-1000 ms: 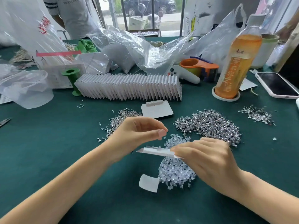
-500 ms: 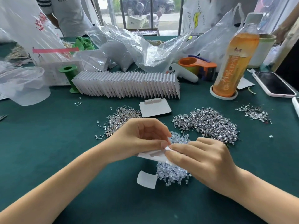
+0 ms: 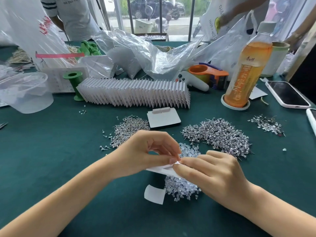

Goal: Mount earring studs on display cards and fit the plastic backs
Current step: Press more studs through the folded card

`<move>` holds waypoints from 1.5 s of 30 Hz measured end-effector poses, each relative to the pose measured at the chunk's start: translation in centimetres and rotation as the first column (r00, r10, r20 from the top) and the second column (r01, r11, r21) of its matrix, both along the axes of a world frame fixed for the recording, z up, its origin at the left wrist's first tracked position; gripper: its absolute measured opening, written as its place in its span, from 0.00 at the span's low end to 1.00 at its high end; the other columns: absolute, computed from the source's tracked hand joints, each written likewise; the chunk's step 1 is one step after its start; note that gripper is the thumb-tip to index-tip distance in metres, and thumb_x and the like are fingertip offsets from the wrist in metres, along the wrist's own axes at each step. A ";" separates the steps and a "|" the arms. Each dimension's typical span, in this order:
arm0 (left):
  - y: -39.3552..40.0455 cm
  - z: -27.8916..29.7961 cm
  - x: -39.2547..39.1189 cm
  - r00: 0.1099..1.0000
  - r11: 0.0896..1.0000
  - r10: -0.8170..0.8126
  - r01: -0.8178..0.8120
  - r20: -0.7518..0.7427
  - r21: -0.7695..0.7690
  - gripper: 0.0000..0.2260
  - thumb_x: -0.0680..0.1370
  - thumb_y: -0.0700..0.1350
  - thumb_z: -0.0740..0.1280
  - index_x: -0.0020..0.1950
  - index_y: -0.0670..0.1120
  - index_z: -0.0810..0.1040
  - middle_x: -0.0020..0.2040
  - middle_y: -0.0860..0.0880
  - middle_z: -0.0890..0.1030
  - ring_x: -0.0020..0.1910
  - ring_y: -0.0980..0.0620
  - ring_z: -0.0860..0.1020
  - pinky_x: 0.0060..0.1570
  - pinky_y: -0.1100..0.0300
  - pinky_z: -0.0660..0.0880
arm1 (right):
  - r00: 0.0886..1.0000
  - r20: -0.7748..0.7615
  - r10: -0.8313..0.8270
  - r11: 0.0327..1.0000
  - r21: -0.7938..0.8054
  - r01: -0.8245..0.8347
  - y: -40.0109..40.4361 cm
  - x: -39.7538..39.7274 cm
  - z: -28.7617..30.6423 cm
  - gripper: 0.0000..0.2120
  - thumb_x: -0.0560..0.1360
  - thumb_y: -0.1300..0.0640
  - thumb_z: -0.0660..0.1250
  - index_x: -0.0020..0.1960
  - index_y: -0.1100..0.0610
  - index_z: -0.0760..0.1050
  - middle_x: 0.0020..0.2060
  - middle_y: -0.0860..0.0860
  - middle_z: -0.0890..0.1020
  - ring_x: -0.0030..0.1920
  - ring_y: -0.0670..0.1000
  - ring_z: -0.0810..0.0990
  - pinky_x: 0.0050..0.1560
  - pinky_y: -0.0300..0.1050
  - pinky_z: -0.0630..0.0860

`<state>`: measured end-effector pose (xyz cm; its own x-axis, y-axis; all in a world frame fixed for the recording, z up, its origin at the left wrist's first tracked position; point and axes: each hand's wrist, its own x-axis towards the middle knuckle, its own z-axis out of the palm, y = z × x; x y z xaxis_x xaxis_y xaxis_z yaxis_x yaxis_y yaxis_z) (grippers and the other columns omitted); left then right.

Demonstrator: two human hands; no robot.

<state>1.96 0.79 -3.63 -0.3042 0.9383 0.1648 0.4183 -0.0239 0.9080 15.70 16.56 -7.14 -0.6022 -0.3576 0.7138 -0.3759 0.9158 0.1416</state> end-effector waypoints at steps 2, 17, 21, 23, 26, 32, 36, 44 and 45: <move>0.1 0.0 0.0 1.000 1.000 -0.008 0.008 -0.009 0.001 0.06 0.72 0.34 0.72 0.48 0.40 0.80 0.43 0.45 0.84 0.42 0.46 0.82 0.48 0.54 0.79 | 1.000 -0.004 0.000 1.000 0.010 0.000 0.0 0.1 0.0 0.09 0.76 0.62 0.66 0.42 0.56 0.84 0.36 0.50 0.84 0.27 0.51 0.77 0.26 0.40 0.69; -0.1 0.2 0.0 0.996 0.999 0.019 -0.015 0.083 -0.046 0.07 0.73 0.35 0.71 0.49 0.43 0.80 0.41 0.48 0.83 0.40 0.51 0.80 0.40 0.56 0.79 | 1.000 -0.008 0.018 1.000 0.024 -0.018 0.1 0.0 -0.1 0.05 0.77 0.62 0.64 0.52 0.54 0.73 0.37 0.50 0.84 0.28 0.50 0.77 0.29 0.40 0.68; -0.1 0.2 0.2 0.999 0.999 0.016 -0.014 0.050 -0.044 0.07 0.73 0.35 0.71 0.49 0.42 0.80 0.40 0.49 0.83 0.39 0.49 0.80 0.39 0.58 0.78 | 1.000 -0.004 -0.003 0.999 0.035 0.004 0.0 0.1 0.1 0.05 0.74 0.62 0.68 0.47 0.55 0.82 0.35 0.50 0.83 0.27 0.51 0.76 0.27 0.39 0.68; -0.1 0.2 0.2 0.999 0.999 0.015 -0.013 0.034 -0.044 0.07 0.73 0.35 0.72 0.50 0.41 0.80 0.40 0.48 0.83 0.39 0.48 0.80 0.39 0.58 0.79 | 1.000 0.006 -0.015 0.999 0.050 0.014 -0.1 0.1 0.1 0.06 0.73 0.62 0.69 0.44 0.56 0.84 0.35 0.50 0.83 0.27 0.51 0.76 0.26 0.39 0.69; -0.2 0.2 0.1 1.000 0.999 0.010 -0.009 0.014 -0.045 0.07 0.73 0.35 0.72 0.50 0.42 0.80 0.40 0.47 0.83 0.39 0.46 0.80 0.39 0.58 0.78 | 1.000 0.016 -0.023 0.998 0.065 0.022 -0.1 0.2 0.2 0.05 0.71 0.63 0.71 0.44 0.55 0.84 0.34 0.51 0.82 0.26 0.51 0.75 0.25 0.40 0.69; -0.1 0.2 0.1 1.000 0.999 -0.012 0.011 -0.024 -0.041 0.07 0.72 0.35 0.72 0.49 0.40 0.80 0.41 0.46 0.83 0.39 0.46 0.81 0.41 0.64 0.76 | 0.999 0.026 -0.033 0.997 0.075 0.031 -0.2 0.2 0.2 0.07 0.68 0.64 0.74 0.44 0.54 0.84 0.33 0.50 0.82 0.25 0.51 0.74 0.24 0.40 0.69; 0.0 0.0 0.0 0.999 0.998 -0.025 0.023 -0.044 -0.050 0.07 0.72 0.35 0.72 0.48 0.41 0.80 0.41 0.49 0.83 0.40 0.49 0.81 0.44 0.64 0.76 | 0.999 0.025 -0.043 0.995 0.088 0.040 -0.3 0.2 0.3 0.08 0.67 0.64 0.74 0.44 0.54 0.84 0.32 0.50 0.82 0.25 0.50 0.73 0.23 0.40 0.68; -0.1 0.2 -0.3 0.996 0.993 -0.085 0.082 -0.028 -0.082 0.08 0.71 0.34 0.73 0.46 0.45 0.80 0.41 0.47 0.83 0.41 0.52 0.81 0.47 0.62 0.76 | 0.999 -0.034 -0.026 0.990 0.135 0.031 -0.6 0.3 0.2 0.11 0.66 0.65 0.72 0.43 0.51 0.84 0.33 0.50 0.83 0.24 0.50 0.71 0.23 0.41 0.69; -0.1 0.2 -0.4 0.995 0.992 -0.094 0.091 -0.029 -0.085 0.08 0.71 0.35 0.73 0.46 0.46 0.80 0.41 0.47 0.83 0.42 0.52 0.81 0.47 0.62 0.76 | 0.999 -0.043 -0.026 0.989 0.141 0.032 -0.6 0.2 0.2 0.11 0.66 0.65 0.72 0.44 0.51 0.84 0.34 0.50 0.83 0.24 0.50 0.71 0.23 0.41 0.69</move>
